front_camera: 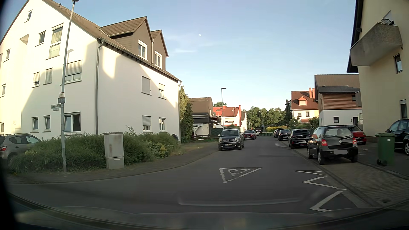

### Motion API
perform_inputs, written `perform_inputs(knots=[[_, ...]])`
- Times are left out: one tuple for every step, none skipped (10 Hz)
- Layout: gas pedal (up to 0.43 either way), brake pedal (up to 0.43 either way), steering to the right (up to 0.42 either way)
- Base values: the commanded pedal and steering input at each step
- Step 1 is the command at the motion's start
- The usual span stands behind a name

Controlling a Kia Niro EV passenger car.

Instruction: Follow the waypoints while adhering to traffic rules and regulations

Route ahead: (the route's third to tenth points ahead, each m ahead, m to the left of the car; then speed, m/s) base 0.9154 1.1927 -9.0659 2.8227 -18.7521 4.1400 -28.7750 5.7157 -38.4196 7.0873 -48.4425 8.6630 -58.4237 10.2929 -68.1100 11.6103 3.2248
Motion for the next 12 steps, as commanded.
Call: perform_inputs(knots=[[0.0, 0.079, -0.539], [0.0, 0.049, -0.58], [0.0, 0.037, -0.611], [0.0, 0.03, -0.637], [0.0, 0.03, -0.651], [0.0, 0.03, -0.657], [0.0, 0.03, -0.665], [0.0, 0.03, -0.673], [0.0, 0.037, -0.683], [0.0, 0.03, -0.693], [0.0, 0.03, -0.708], [0.0, 0.03, -0.727]])
